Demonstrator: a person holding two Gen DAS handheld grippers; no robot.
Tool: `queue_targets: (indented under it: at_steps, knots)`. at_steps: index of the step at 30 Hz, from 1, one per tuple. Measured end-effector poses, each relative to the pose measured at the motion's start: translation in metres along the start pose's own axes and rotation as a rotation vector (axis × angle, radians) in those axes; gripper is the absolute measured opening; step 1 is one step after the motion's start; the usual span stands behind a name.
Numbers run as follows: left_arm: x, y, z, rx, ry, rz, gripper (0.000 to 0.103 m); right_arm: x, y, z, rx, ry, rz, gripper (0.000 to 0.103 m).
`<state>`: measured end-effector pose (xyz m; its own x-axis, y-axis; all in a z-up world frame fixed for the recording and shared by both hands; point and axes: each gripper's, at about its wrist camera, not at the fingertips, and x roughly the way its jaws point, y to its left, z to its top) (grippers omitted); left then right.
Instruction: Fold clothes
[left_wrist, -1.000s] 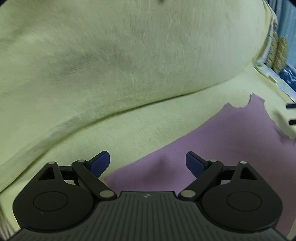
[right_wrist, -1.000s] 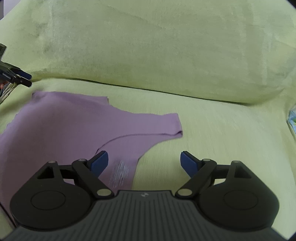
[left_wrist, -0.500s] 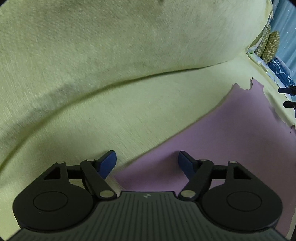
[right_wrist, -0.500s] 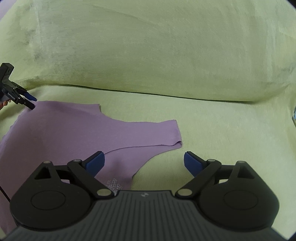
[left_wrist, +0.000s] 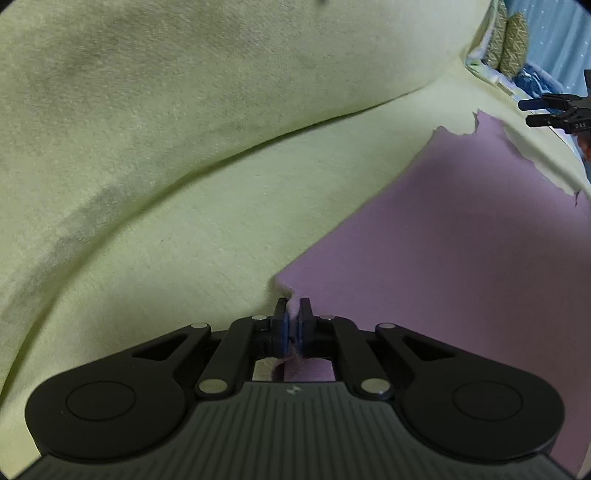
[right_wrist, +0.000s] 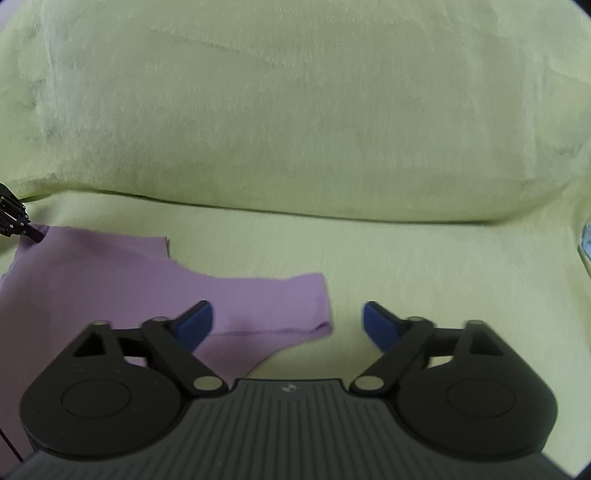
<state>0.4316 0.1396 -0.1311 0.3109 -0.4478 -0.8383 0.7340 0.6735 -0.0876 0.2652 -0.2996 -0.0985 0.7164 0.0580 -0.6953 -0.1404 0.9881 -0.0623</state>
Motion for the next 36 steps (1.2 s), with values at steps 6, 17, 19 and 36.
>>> queue_targets:
  at_steps: [6,17,19,36]
  knots:
    - [-0.003,-0.007,-0.009,-0.039,-0.032,0.058,0.001,0.031,-0.035,0.022,-0.031,0.086,0.093,0.043]
    - [-0.007,-0.015,-0.012,-0.021,-0.040,0.117,0.001,0.085,-0.040,0.035,-0.050,0.214,0.203,0.001]
    - [-0.012,-0.019,-0.014,-0.010,-0.047,0.125,0.001,0.076,-0.037,0.038,-0.060,0.190,0.220,0.002]
    - [-0.115,-0.120,-0.076,-0.017,-0.202,0.058,0.001,-0.085,-0.024,0.005,-0.235,0.072,0.477,0.001]
